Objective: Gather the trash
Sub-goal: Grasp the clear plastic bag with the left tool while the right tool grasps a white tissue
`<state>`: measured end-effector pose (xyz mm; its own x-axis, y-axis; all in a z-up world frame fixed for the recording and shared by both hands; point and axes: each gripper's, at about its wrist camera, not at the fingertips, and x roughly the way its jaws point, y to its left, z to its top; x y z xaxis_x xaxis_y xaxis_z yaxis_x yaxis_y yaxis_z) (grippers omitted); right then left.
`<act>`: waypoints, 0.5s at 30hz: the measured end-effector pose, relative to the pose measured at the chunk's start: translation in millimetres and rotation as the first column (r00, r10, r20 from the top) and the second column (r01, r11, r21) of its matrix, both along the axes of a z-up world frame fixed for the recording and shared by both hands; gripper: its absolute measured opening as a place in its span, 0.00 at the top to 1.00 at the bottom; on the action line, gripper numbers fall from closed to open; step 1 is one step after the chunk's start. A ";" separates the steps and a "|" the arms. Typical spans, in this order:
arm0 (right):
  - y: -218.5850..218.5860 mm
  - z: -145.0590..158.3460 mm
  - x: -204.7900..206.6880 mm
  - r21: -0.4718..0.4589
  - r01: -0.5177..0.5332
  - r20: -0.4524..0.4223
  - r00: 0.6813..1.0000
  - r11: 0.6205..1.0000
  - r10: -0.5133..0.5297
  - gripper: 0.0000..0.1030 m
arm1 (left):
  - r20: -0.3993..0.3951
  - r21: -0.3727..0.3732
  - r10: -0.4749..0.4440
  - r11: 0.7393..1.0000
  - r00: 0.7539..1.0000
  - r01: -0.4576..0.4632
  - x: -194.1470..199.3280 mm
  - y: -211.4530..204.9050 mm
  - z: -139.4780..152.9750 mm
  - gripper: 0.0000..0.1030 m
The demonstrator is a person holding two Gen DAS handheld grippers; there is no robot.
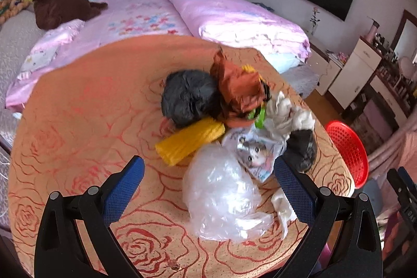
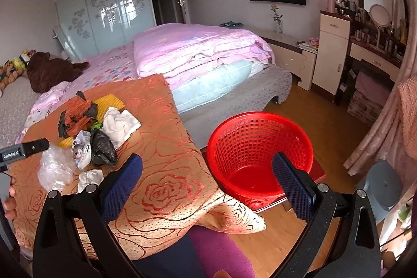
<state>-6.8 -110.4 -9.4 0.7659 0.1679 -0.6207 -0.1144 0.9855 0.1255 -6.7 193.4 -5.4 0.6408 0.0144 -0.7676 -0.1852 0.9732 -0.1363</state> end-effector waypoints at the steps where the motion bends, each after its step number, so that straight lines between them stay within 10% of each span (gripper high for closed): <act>1: 2.9 -0.5 1.3 -0.002 -0.005 -0.002 1.000 1.000 0.005 0.06 | -0.009 -0.003 -0.008 1.000 1.000 0.008 1.0 -0.8 -2.5 0.08; 10: 34.6 1.4 12.2 0.008 -0.115 -0.018 0.993 0.993 0.115 0.06 | -0.057 -0.029 -0.057 0.998 0.997 0.055 9.2 -7.1 -29.2 0.51; 15: 74.8 -11.2 16.0 0.016 -0.255 -0.064 0.965 0.967 0.255 0.06 | -0.027 -0.023 -0.050 0.999 0.998 0.049 3.2 -1.8 -24.3 0.58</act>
<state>9.2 -35.6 -20.7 0.6549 0.3572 -0.6659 -0.3533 0.9237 0.1480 -3.5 191.6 -29.8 0.6189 -0.0344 -0.7847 -0.1408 0.9780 -0.1540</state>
